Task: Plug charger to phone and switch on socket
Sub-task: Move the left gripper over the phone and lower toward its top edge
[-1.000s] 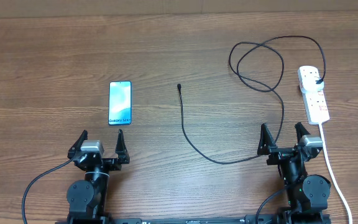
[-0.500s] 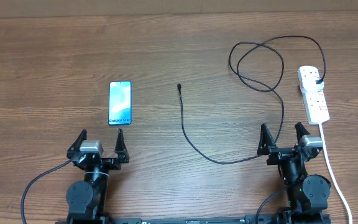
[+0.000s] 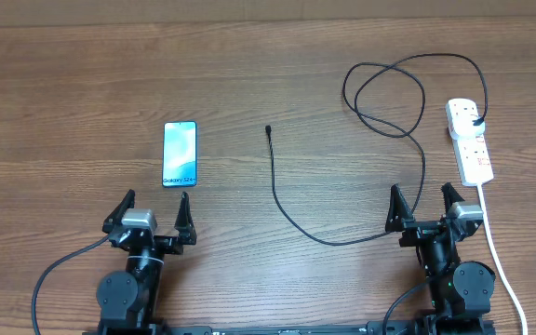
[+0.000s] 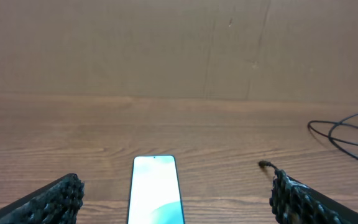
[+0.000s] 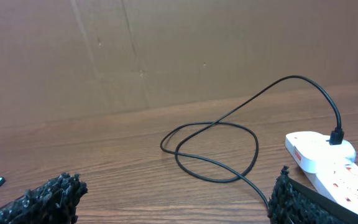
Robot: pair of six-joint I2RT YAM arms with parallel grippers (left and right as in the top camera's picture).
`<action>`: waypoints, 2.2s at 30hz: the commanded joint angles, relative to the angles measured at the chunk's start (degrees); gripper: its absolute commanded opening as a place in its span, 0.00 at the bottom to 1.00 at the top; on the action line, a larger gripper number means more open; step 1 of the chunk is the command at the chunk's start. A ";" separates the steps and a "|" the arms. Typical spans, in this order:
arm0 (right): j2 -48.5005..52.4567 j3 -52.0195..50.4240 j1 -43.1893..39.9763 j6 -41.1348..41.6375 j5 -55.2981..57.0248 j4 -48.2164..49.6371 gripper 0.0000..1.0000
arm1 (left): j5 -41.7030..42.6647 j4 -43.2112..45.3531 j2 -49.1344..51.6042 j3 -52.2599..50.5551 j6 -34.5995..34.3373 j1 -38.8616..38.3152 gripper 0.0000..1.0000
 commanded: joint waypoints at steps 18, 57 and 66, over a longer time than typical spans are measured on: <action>-0.68 -0.61 0.37 0.13 0.13 0.22 1.00 | 2.43 -10.36 46.25 44.48 4.17 0.59 0.99; -0.68 -0.61 0.37 0.13 0.13 0.22 1.00 | -1.75 -54.73 106.86 91.45 -0.68 0.59 1.00; -0.68 -0.61 0.37 0.13 0.13 0.22 1.00 | -1.31 -55.34 111.97 91.45 -0.66 0.46 1.00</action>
